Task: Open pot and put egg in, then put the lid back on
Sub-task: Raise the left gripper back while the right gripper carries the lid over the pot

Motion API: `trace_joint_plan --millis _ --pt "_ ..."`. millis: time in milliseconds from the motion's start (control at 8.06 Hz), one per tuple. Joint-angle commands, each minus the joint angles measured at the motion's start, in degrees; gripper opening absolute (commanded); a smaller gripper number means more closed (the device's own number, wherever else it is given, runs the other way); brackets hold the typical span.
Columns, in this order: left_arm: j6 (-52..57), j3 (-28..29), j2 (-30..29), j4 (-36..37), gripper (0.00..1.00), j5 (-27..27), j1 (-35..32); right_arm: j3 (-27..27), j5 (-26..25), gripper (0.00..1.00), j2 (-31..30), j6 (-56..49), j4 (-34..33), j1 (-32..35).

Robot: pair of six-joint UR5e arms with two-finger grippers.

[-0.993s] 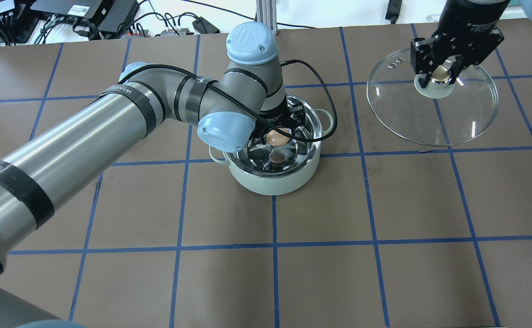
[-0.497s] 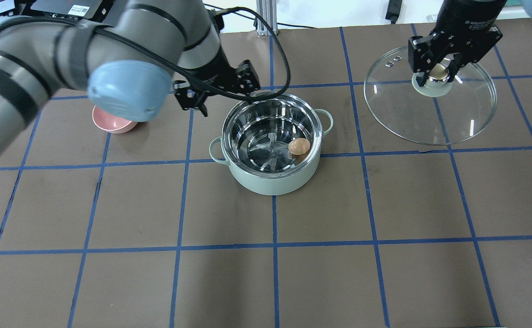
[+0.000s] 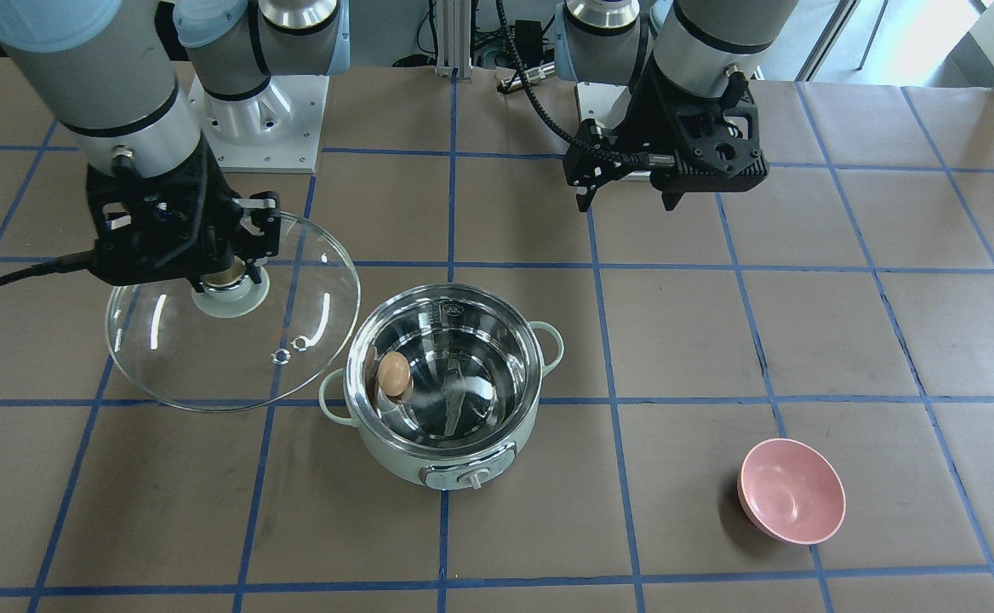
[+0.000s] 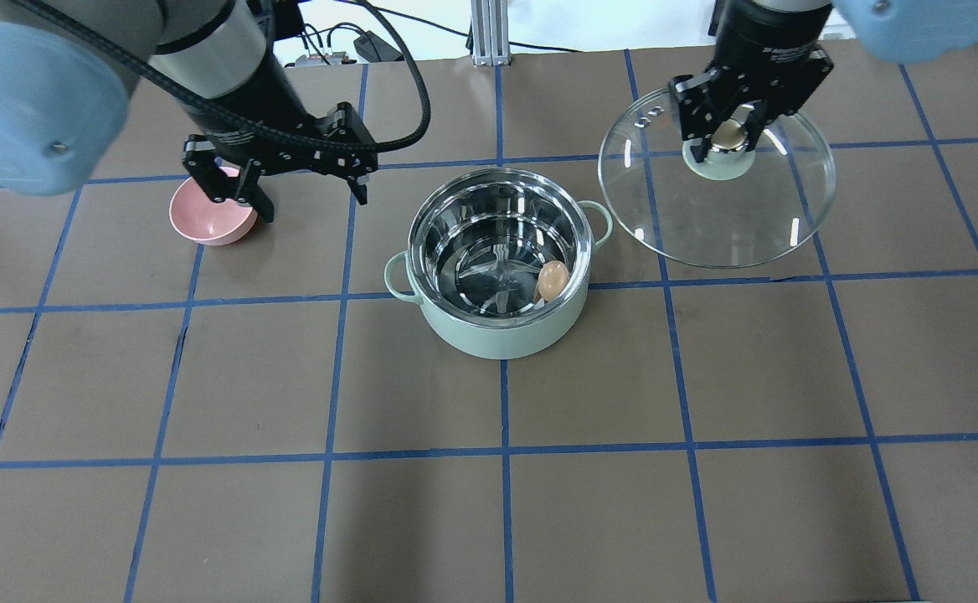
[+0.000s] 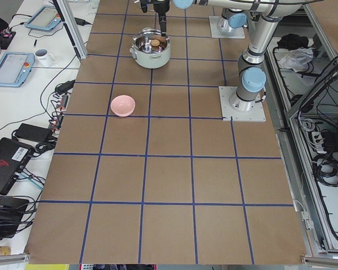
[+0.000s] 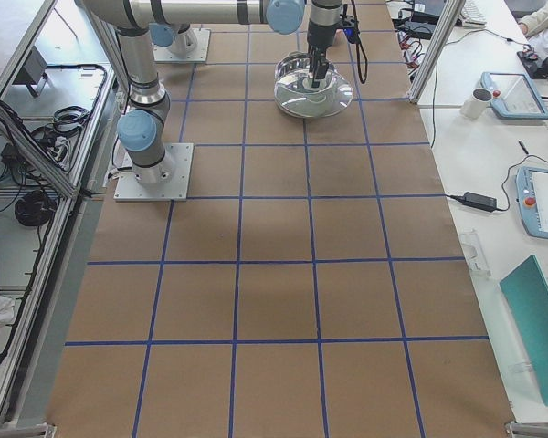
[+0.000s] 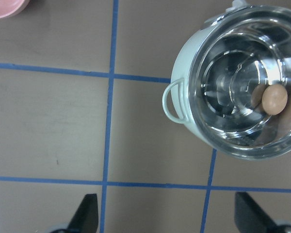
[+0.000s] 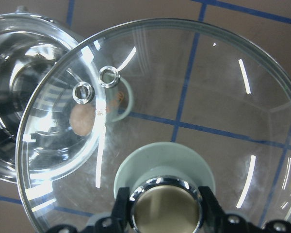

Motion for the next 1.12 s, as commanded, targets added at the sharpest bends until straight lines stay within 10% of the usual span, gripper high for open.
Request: trace_joint_plan --millis 0,993 --pt "10.3 0.8 1.8 -4.0 1.0 2.7 2.7 -1.1 1.8 0.04 3.6 6.3 -3.0 8.3" --pt "14.9 1.9 1.8 1.1 1.0 7.3 3.4 -3.0 3.7 0.08 14.6 14.8 -12.3 17.1"
